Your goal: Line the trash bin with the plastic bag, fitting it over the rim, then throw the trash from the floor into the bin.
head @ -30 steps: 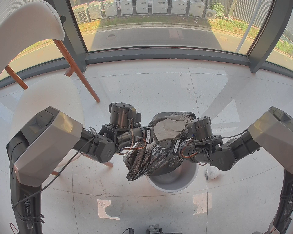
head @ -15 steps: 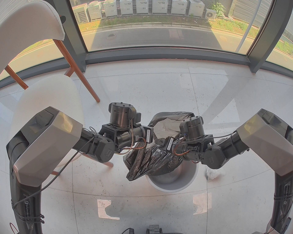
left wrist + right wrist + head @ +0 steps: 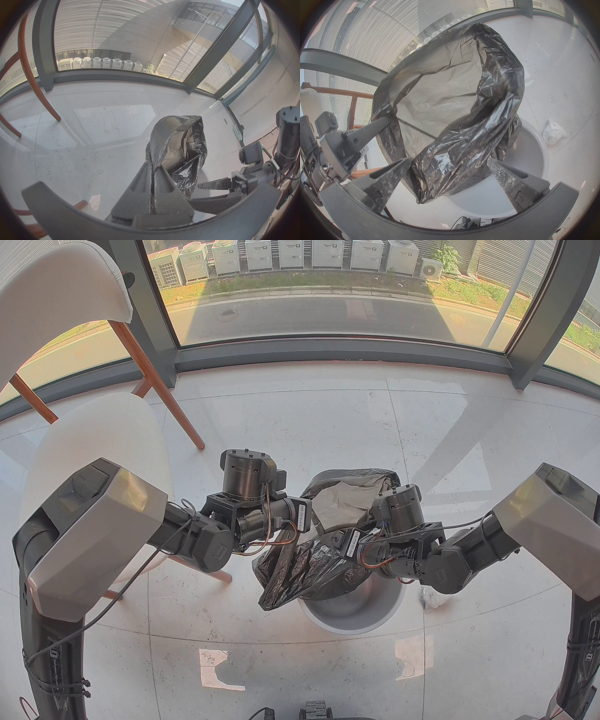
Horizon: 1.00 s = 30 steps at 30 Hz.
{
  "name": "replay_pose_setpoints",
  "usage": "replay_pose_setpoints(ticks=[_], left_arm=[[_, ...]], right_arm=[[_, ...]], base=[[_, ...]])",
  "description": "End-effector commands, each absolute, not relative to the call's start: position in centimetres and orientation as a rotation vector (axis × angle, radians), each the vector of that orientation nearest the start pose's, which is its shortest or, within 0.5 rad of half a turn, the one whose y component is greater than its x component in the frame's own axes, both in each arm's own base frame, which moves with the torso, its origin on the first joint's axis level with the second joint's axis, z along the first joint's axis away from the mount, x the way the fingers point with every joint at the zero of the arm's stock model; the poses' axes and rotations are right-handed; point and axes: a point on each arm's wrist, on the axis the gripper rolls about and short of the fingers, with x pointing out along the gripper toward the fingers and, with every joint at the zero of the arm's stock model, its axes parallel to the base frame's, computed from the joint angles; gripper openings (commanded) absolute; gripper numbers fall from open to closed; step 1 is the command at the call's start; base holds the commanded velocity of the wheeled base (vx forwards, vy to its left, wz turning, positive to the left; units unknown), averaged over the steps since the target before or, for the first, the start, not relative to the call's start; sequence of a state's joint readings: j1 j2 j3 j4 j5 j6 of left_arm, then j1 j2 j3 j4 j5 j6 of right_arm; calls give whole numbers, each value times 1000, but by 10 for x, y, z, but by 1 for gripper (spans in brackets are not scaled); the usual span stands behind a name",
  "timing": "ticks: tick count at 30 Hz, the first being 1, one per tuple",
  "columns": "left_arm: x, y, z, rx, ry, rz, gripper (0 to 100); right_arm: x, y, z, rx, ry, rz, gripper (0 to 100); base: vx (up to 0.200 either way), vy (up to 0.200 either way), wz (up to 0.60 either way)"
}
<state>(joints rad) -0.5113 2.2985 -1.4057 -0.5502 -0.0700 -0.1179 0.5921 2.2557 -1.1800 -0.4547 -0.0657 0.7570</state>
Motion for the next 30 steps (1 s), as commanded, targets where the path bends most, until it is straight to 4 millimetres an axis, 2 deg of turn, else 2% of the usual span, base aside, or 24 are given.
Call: replay_pose_setpoints(ticks=[1,17,23,27,30], left_arm=[[404,-228,101,-38,372,-555,0],[404,-228,102,-39,370,-553,0],[403,-227,100,-37,378,-552,0],[404,-228,101,-38,373,-553,0],[404,-228,101,-38,370,-555,0]], right_arm=[[348,234,57,514,750,258,100],[359,246,43,510,749,267,100],[357,245,46,511,750,268,100],[347,243,51,505,758,272,100],[344,242,48,498,772,268,100]], base=[[0,0,0],[0,0,0],[0,0,0],[0,0,0],[0,0,0]])
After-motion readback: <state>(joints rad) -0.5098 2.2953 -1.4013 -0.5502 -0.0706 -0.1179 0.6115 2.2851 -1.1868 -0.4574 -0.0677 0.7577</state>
